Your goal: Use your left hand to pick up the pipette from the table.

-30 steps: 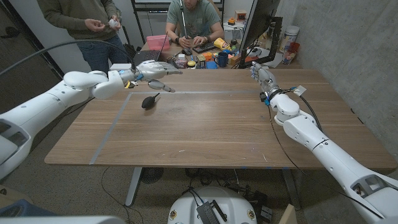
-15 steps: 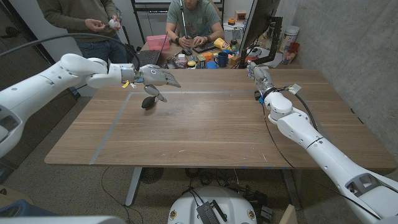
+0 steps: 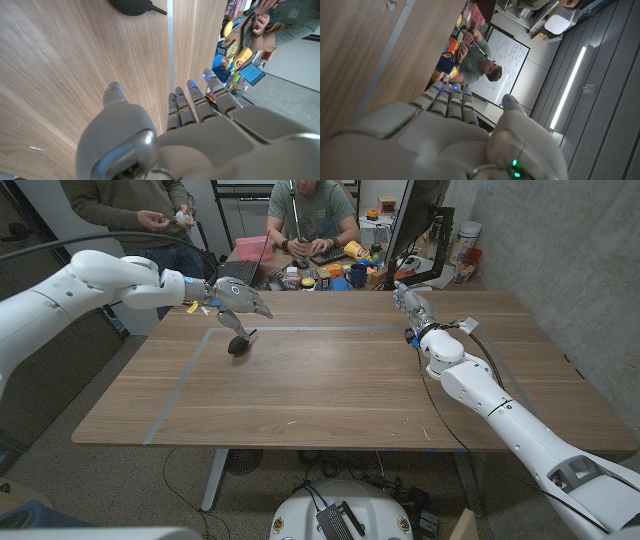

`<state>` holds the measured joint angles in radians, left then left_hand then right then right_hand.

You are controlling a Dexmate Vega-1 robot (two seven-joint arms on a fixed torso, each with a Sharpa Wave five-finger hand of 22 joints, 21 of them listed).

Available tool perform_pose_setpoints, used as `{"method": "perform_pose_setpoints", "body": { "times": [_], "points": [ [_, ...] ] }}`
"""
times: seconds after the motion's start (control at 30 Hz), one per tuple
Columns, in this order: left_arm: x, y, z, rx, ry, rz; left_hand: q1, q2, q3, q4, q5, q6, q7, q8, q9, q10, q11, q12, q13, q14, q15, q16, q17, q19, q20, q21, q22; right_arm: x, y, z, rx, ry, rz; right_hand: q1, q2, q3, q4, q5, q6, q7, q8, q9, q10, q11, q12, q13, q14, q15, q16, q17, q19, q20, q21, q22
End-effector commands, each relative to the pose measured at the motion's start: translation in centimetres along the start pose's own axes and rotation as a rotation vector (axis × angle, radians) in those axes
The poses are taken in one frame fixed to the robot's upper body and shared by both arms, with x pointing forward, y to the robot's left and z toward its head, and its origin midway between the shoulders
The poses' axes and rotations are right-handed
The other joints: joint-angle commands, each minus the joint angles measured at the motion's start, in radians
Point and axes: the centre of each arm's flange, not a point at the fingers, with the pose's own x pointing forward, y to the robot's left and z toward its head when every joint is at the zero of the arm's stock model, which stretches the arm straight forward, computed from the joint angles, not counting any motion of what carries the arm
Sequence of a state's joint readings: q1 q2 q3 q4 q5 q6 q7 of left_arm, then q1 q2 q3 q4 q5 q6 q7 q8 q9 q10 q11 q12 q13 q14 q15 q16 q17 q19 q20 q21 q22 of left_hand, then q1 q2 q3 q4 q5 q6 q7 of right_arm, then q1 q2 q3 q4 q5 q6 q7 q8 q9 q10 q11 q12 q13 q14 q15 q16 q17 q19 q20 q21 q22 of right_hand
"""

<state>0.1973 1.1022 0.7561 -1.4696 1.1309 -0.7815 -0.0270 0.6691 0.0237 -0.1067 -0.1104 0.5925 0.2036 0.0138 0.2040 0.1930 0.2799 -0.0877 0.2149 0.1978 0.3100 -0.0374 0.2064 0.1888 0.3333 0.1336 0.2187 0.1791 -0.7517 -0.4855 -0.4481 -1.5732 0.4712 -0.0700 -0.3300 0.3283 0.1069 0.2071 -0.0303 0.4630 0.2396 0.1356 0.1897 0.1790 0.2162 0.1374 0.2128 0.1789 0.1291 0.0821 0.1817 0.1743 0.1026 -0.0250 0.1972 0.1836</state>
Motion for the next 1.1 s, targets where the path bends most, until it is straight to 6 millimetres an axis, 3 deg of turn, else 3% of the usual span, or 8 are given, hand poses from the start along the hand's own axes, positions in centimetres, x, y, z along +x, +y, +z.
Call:
{"method": "perform_pose_setpoints", "body": {
  "times": [0.03,0.33,0.7,1.1],
  "points": [
    [-1.8,-1.9,0.8,-0.12,0.084,-0.033,0.005,-0.007,-0.003,-0.004,0.012,0.005,-0.001,0.001,0.005,-0.004,-0.001,-0.002,0.004,0.0,0.005,-0.004,0.003,0.013,0.021,0.008,0.005,1.0,0.4,-0.2,0.005,0.006,0.052,0.003,0.008,-0.005,0.003,-0.002,0.005,-0.001,0.003,0.004,0.01,0.003,-0.001,0.004,0.007,0.0,0.007,0.005,0.001,0.008,0.009,0.004],
    [-1.6,-4.4,1.8,-0.176,0.103,-0.061,0.006,-0.012,-0.007,-0.005,0.017,0.009,-0.002,0.002,0.005,0.005,-0.002,0.001,0.004,0.008,0.011,-0.001,0.003,0.025,0.03,0.01,0.005,1.6,0.3,0.0,0.0,0.006,0.078,0.002,0.008,-0.008,0.003,-0.003,0.005,-0.002,0.003,0.004,0.011,0.002,-0.001,0.004,0.009,-0.001,0.007,0.005,0.001,0.009,0.009,0.005],
    [-2.6,-6.2,1.2,-0.218,0.15,-0.092,0.007,-0.018,-0.012,-0.006,0.023,0.019,-0.005,0.006,0.005,0.008,-0.004,0.002,0.005,0.013,0.011,-0.001,0.004,0.048,0.052,0.015,0.005,1.5,0.5,-0.6,0.012,0.017,0.079,0.001,0.007,-0.012,0.001,-0.003,0.005,-0.003,0.003,0.004,0.011,-0.001,-0.002,0.004,0.012,-0.001,0.007,0.006,0.001,0.01,0.01,0.005],
    [-1.0,-7.4,0.3,-0.251,0.177,-0.124,0.008,-0.023,-0.017,-0.007,0.028,0.032,-0.011,0.01,0.005,0.017,-0.006,0.005,0.005,0.02,0.009,0.001,0.004,0.063,0.061,0.017,0.004,1.8,1.0,-1.4,0.013,0.026,0.103,-0.001,0.004,-0.016,0.0,-0.004,0.005,-0.003,0.002,0.004,0.012,0.0,-0.002,0.004,0.018,-0.002,0.008,0.005,0.002,0.011,0.01,0.005]
  ]
}}
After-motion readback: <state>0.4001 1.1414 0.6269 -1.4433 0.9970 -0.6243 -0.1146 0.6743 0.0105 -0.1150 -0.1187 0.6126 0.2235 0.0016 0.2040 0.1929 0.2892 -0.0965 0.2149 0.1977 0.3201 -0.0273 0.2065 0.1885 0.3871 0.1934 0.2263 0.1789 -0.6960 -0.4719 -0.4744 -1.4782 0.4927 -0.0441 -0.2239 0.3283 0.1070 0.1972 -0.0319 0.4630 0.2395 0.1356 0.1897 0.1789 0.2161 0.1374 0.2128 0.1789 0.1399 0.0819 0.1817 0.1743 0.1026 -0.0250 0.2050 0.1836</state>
